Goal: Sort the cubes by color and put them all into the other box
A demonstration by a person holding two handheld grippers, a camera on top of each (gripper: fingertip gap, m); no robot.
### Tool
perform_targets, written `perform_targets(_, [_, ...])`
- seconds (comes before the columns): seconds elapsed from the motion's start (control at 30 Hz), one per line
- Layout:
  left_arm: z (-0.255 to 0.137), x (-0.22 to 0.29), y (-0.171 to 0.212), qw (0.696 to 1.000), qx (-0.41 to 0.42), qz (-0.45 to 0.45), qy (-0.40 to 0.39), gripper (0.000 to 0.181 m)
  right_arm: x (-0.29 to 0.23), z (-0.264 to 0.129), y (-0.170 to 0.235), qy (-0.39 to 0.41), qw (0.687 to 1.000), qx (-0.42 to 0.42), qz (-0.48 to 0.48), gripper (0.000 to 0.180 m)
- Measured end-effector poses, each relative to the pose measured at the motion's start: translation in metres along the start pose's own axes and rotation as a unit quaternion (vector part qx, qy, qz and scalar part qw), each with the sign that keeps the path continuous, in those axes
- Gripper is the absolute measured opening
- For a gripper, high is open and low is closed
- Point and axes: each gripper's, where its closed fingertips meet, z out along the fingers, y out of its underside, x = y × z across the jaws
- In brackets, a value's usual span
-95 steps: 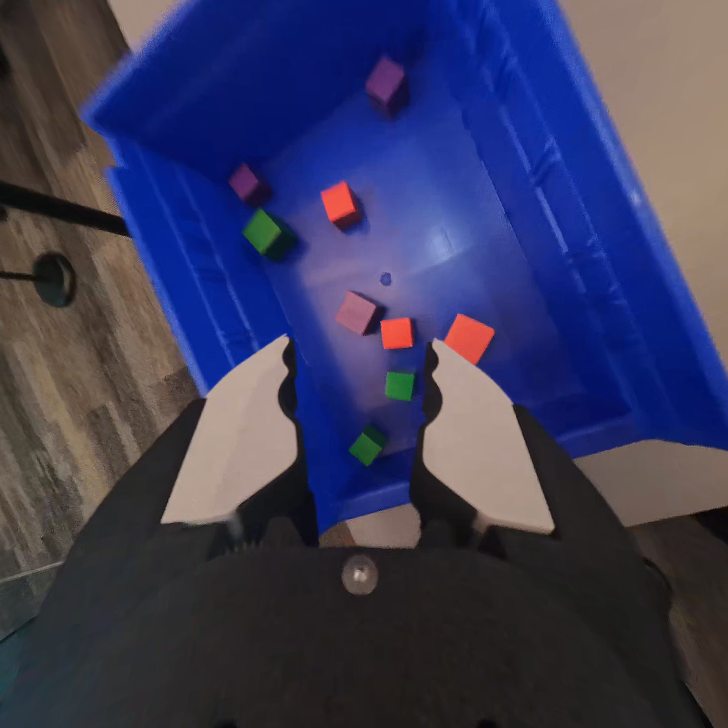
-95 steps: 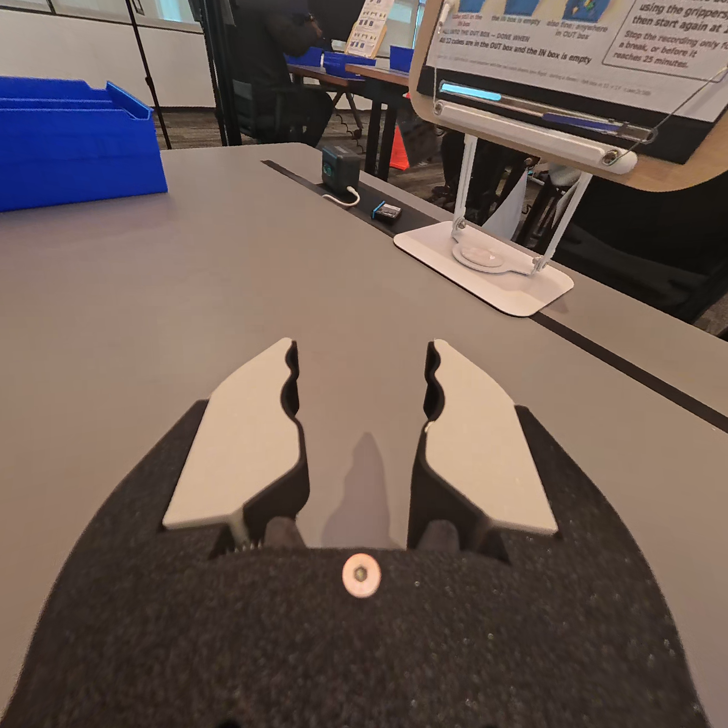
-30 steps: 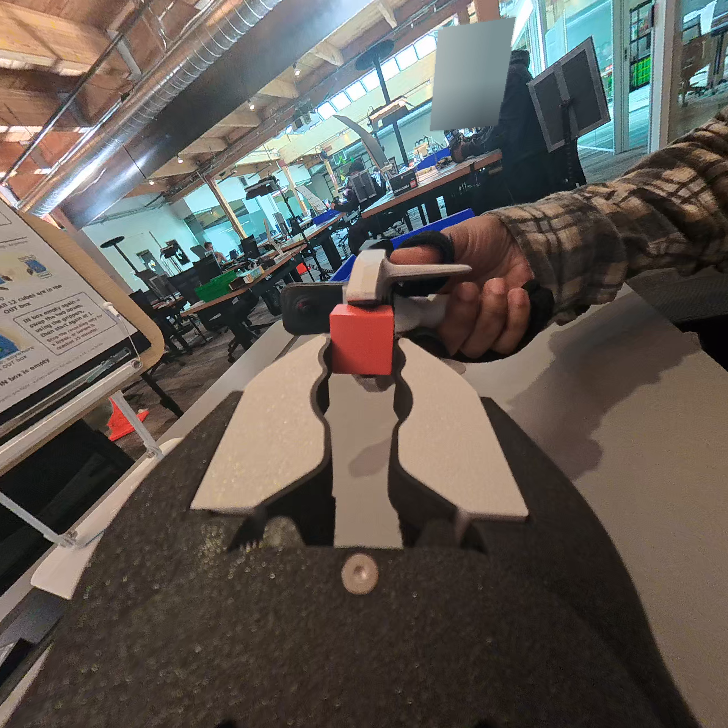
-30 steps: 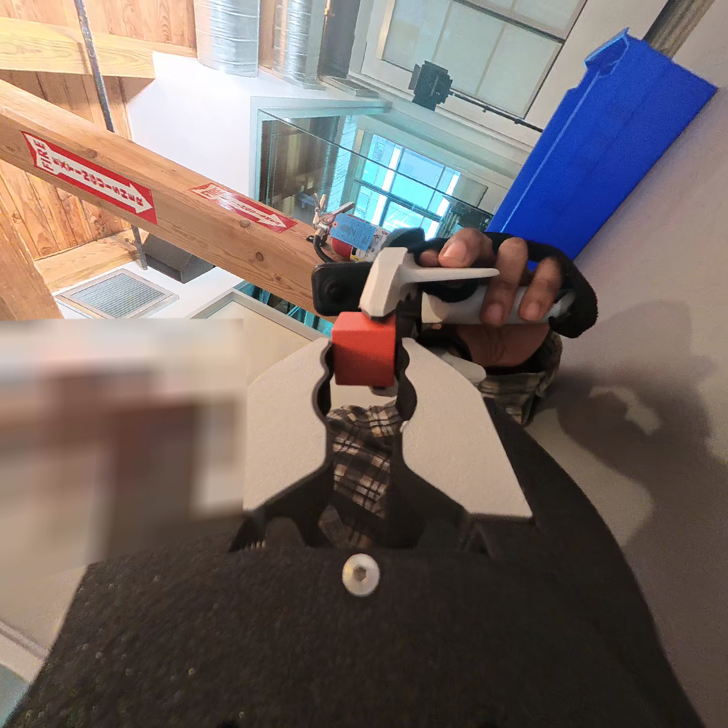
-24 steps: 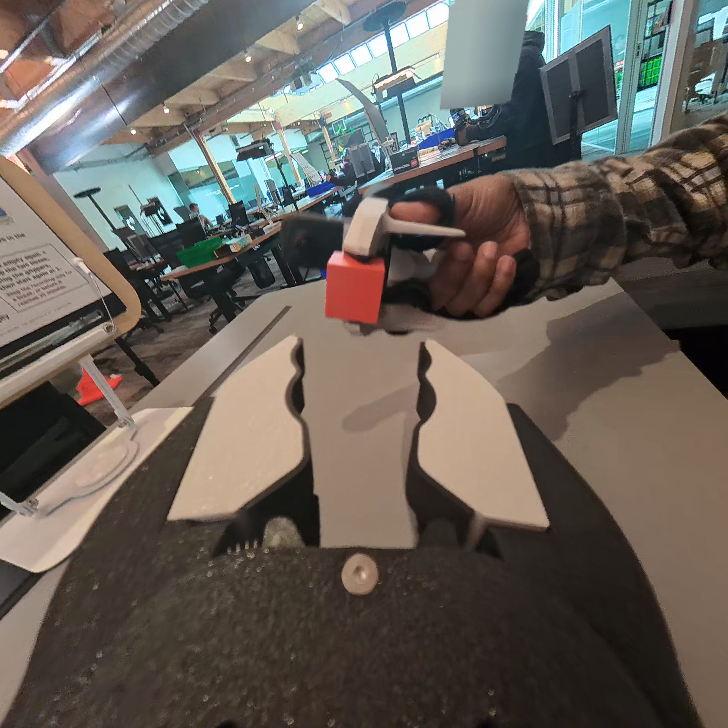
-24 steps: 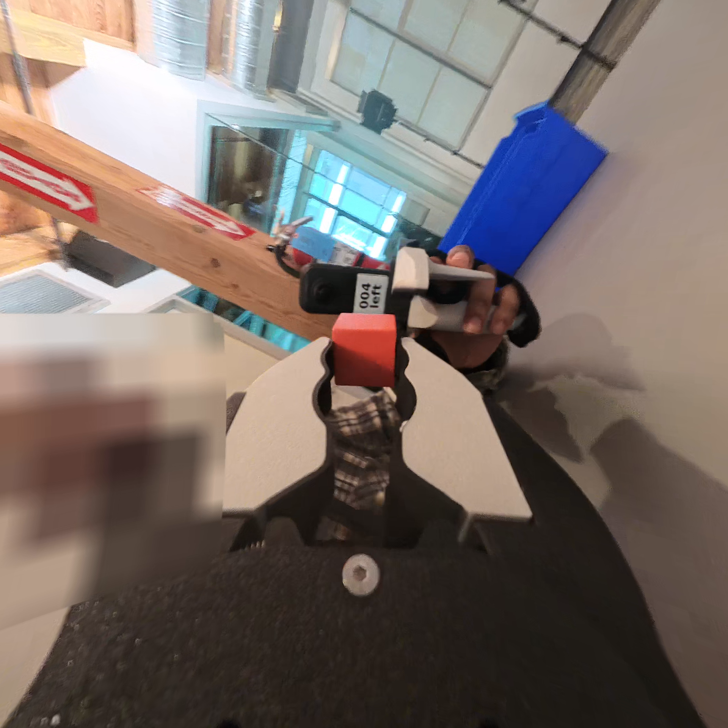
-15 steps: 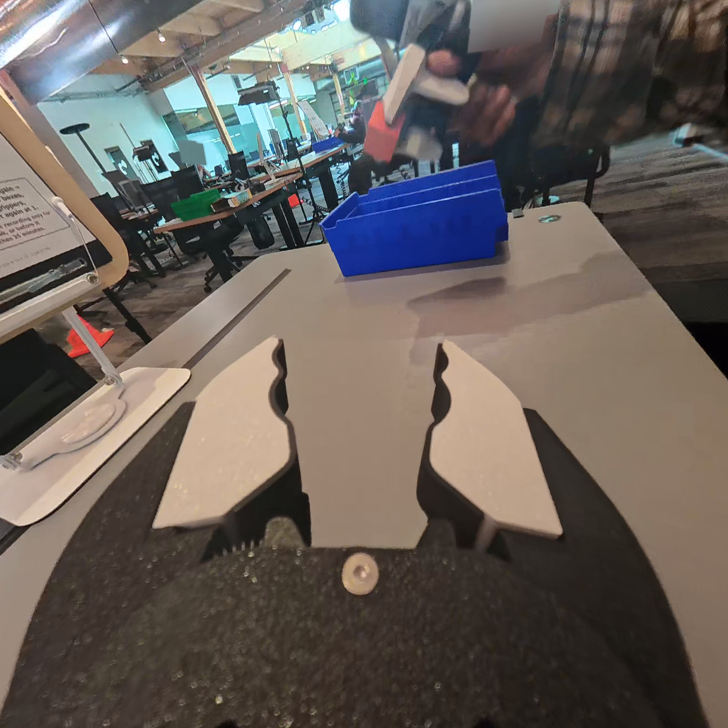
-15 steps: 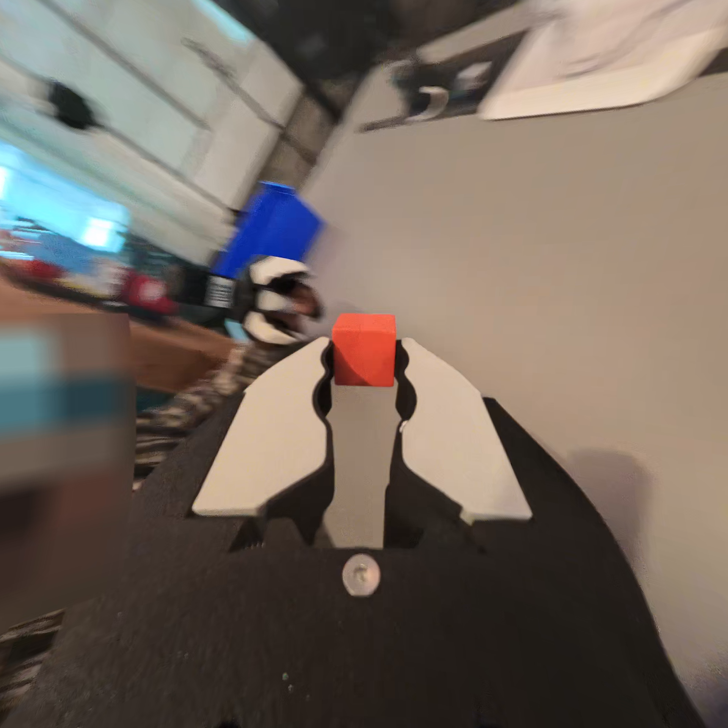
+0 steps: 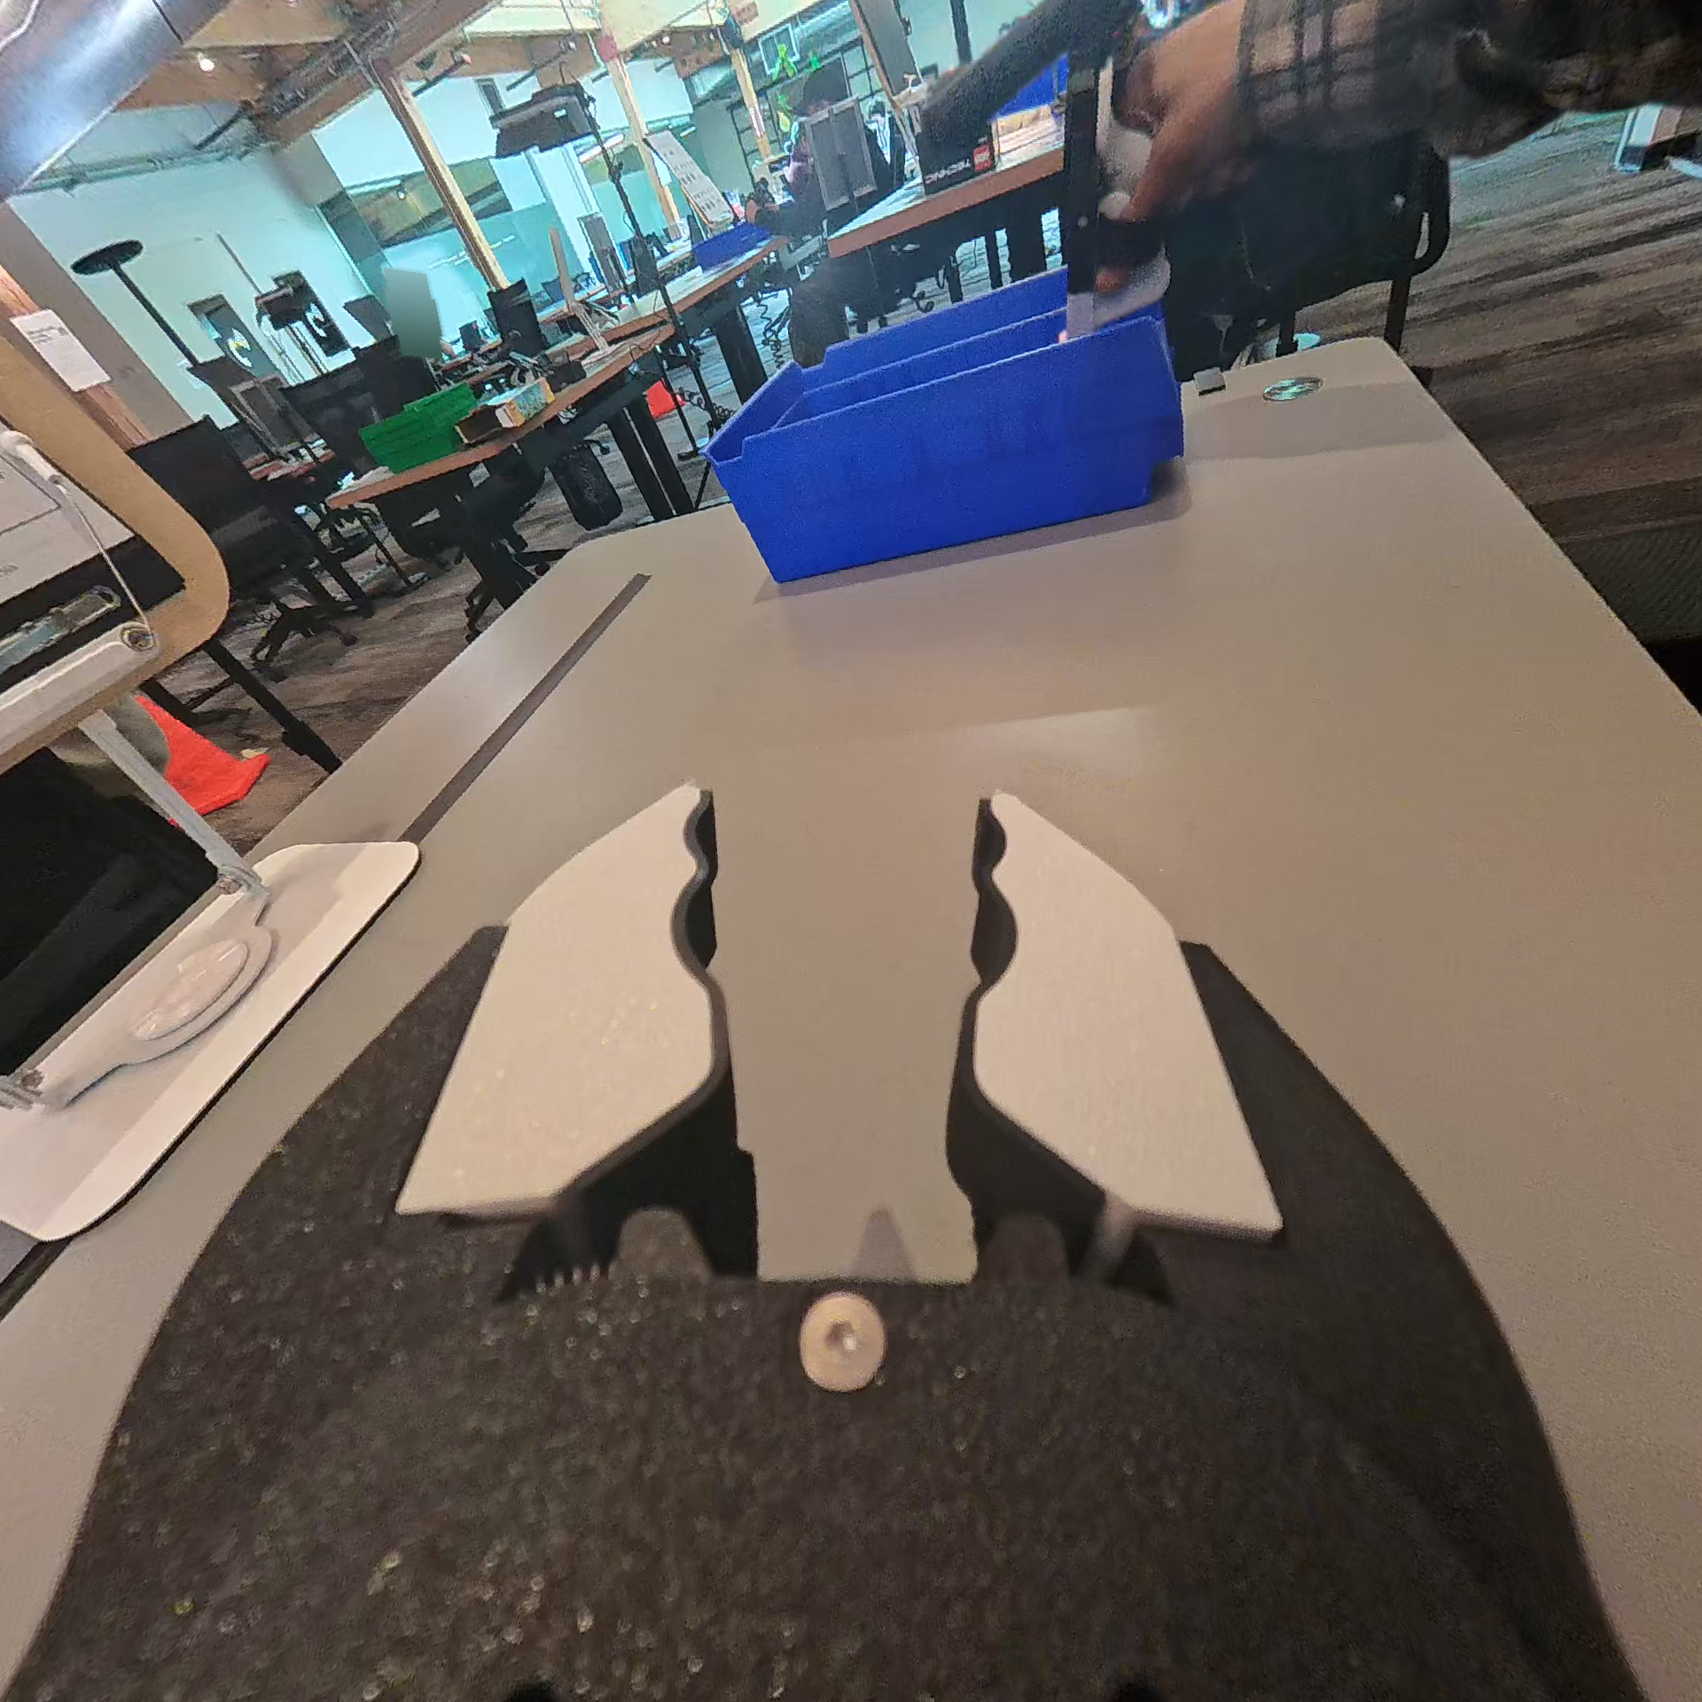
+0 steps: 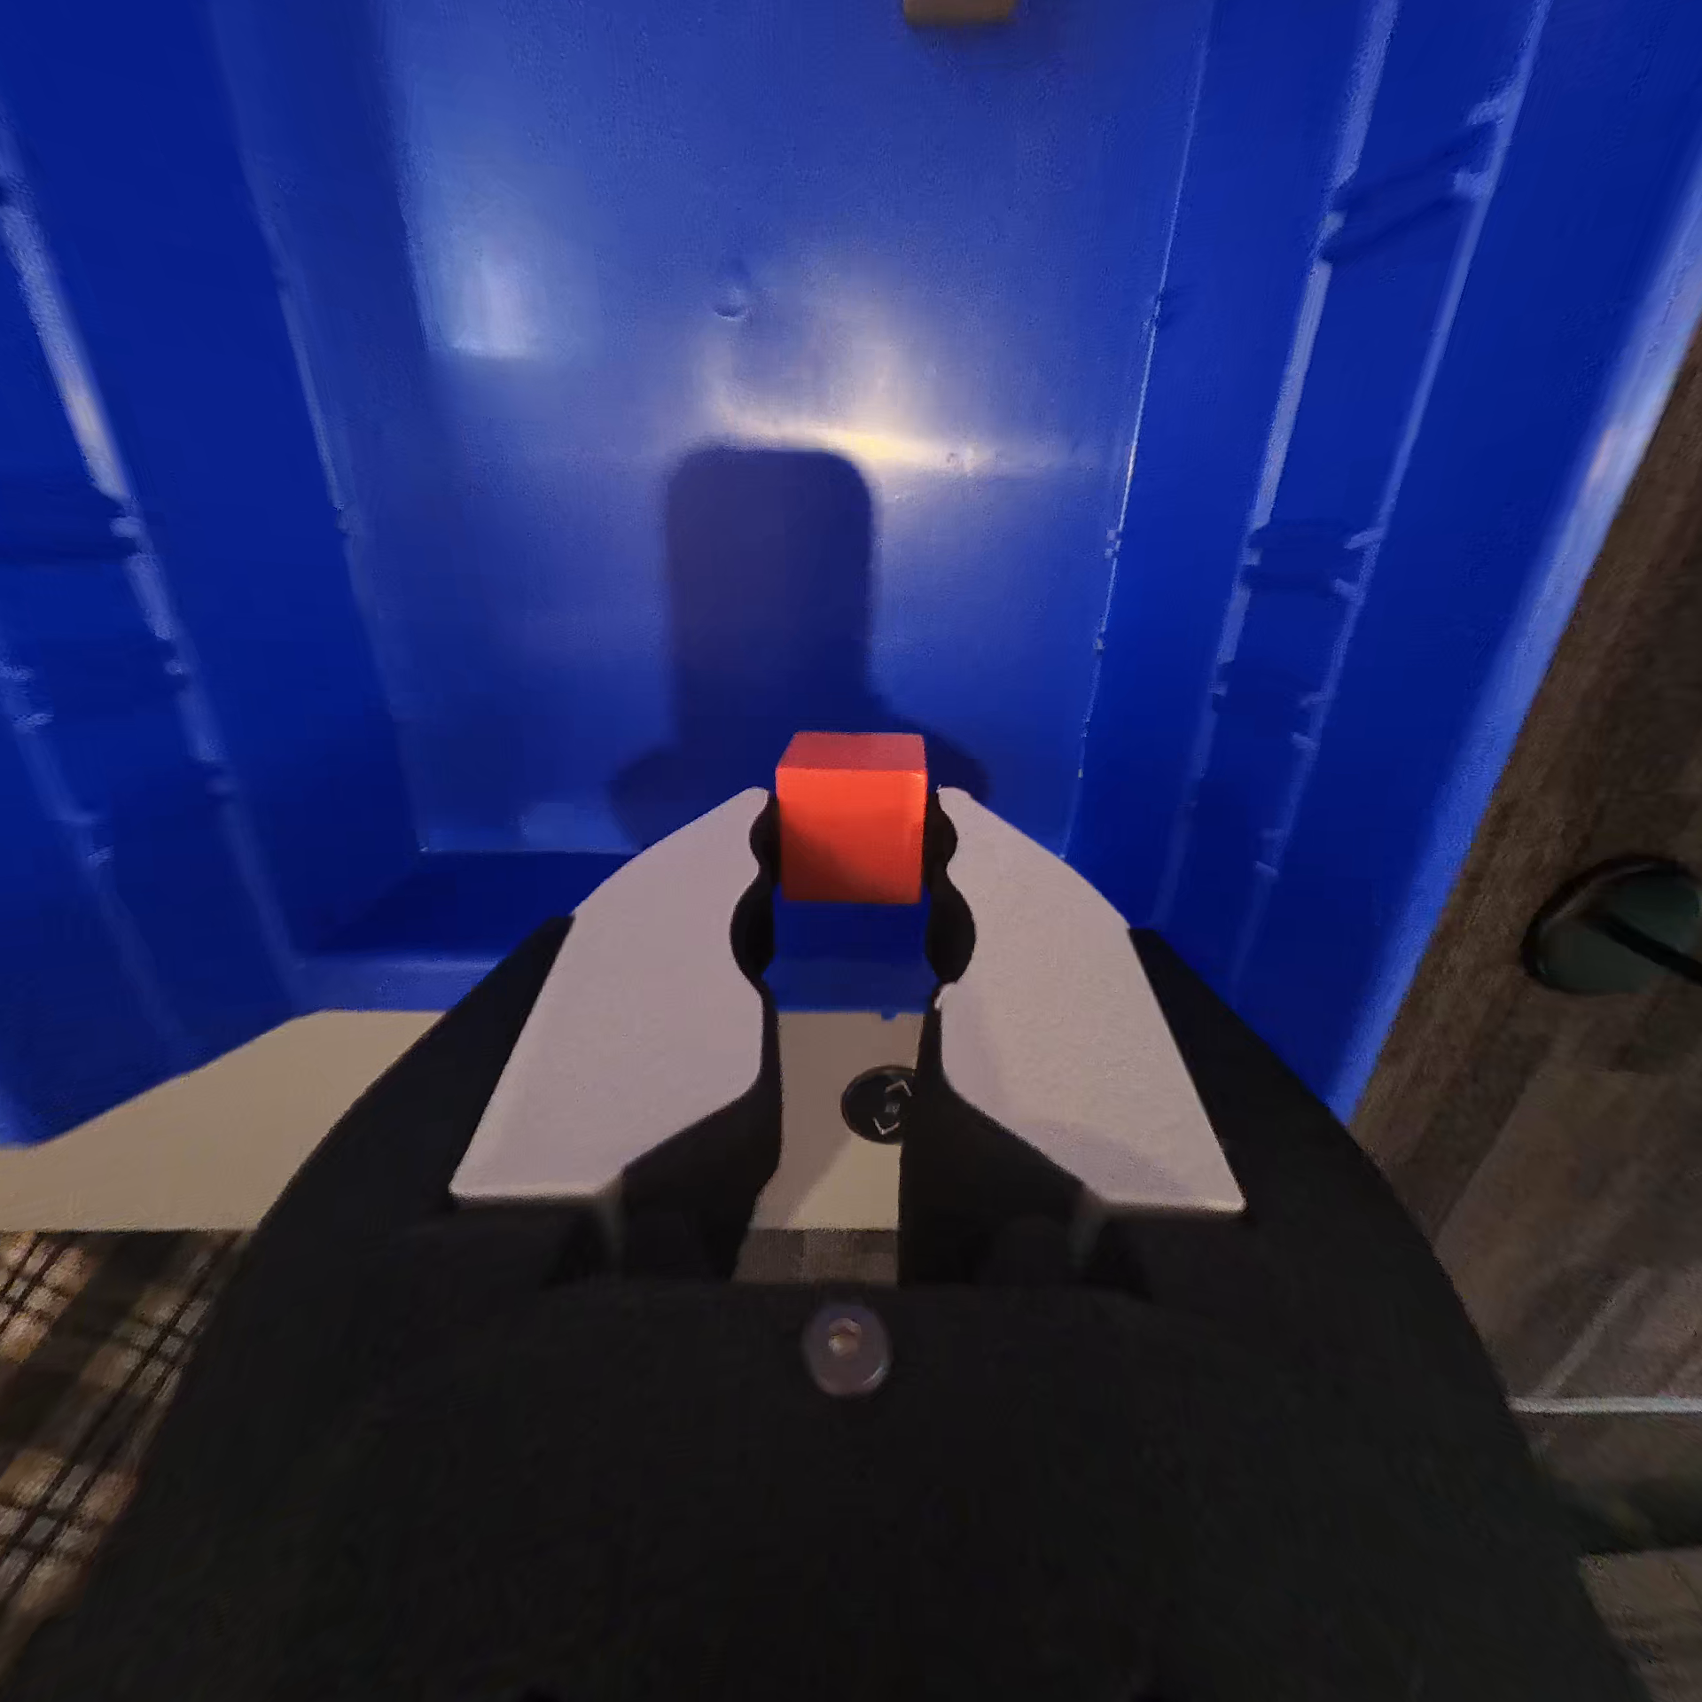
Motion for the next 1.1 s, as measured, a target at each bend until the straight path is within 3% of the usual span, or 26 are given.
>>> perform_targets(0.2, [0.0,0.0,0.003,1.0,-0.007,0.003,0.0,0.051,0.016,0.028,0.002,0.012,0.999,-0.023,0.033,0.029])
perform_targets(0.47, [0.0,-0.001,0.005,1.0,-0.01,0.005,0.001,0.051,0.026,0.035,0.003,0.025,0.998,-0.03,0.039,0.031])
perform_targets(0.57, [-0.001,-0.003,0.005,1.0,-0.008,0.0,-0.002,0.052,0.024,0.019,0.003,0.038,0.998,-0.04,0.025,0.042])
perform_targets(0.7, [-0.001,-0.005,0.005,1.0,-0.009,-0.004,-0.006,0.053,0.009,-0.033,-0.017,0.06,0.998,-0.002,-0.006,0.048])
perform_targets(0.83, [-0.001,-0.009,0.006,1.0,-0.01,-0.007,-0.015,0.053,-0.06,-0.109,-0.059,0.031,0.989,0.126,-0.072,0.052])
perform_targets(0.93, [-0.002,-0.011,0.007,1.0,-0.013,-0.006,-0.021,0.055,-0.142,-0.148,-0.088,-0.019,0.956,0.253,-0.148,0.056])
perform_targets(1.1, [-0.006,-0.015,0.004,0.999,-0.011,-0.003,-0.03,0.055,-0.285,-0.137,-0.11,-0.155,0.878,0.386,-0.239,0.072])
